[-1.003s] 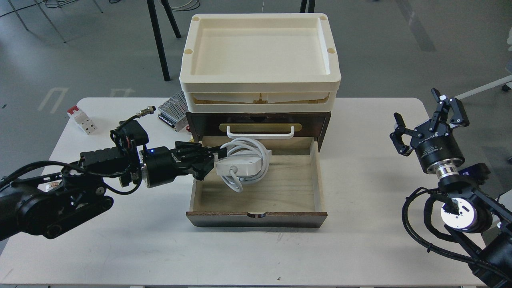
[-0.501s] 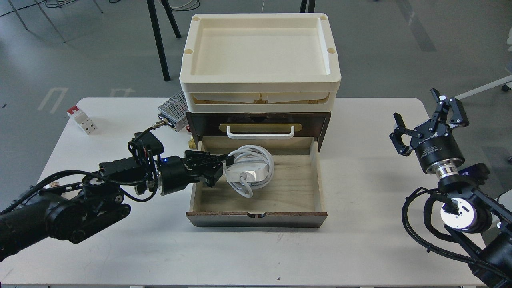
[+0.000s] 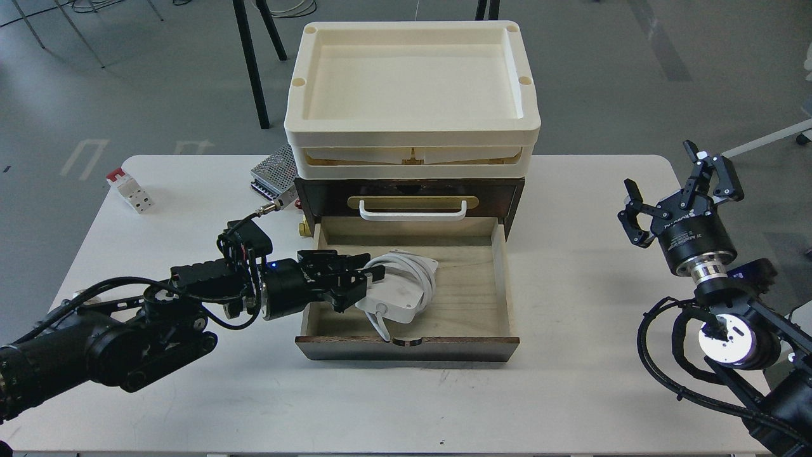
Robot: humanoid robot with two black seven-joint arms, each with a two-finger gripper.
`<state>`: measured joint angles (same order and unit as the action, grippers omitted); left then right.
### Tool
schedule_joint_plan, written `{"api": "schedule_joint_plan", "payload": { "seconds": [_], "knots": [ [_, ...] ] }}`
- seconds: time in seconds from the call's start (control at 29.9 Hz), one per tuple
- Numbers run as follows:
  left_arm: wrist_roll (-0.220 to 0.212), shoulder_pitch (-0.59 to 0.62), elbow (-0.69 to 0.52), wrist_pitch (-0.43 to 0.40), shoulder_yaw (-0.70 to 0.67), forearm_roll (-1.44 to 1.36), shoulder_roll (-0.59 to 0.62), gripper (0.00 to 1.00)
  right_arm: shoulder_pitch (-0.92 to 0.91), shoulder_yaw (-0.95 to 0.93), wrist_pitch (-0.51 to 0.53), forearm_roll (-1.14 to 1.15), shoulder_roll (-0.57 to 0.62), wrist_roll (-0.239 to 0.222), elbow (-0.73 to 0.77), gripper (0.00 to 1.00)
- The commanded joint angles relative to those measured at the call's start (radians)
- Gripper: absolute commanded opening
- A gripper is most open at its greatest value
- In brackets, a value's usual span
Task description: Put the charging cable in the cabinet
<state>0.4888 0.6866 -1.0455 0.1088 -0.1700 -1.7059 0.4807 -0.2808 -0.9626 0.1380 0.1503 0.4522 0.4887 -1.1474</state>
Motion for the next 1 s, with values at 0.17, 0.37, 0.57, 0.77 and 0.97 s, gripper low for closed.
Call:
{"api": "schedule_joint_plan", "payload": {
  "seconds": [0.17,0.37,0.57,0.77,0.97],
  "knots": [
    [0.0,0.014,-0.002,-0.006,-0.005,0.002,0.009,1.0,0.0,-0.001,0.0,0.0,0.0,0.0,0.0,0.99],
    [0.0,0.018,-0.014,-0.008,-0.016,0.005,0.044,1.0,0.0,0.001,0.0,0.0,0.0,0.0,0.0,0.99],
    [0.0,0.011,-0.086,-0.026,-0.069,0.037,0.168,1.0,0.0,0.002,0.0,0.0,0.0,0.0,-0.002,0.99],
    [0.0,-0.015,-0.191,-0.049,-0.072,0.234,0.35,1.0,0.003,0.005,0.011,0.002,-0.001,0.0,-0.014,0.99],
    [0.0,-0.07,-0.191,-0.047,-0.075,0.543,0.446,1.0,0.0,0.021,0.012,0.041,-0.029,0.0,-0.017,0.99]
  ]
}}
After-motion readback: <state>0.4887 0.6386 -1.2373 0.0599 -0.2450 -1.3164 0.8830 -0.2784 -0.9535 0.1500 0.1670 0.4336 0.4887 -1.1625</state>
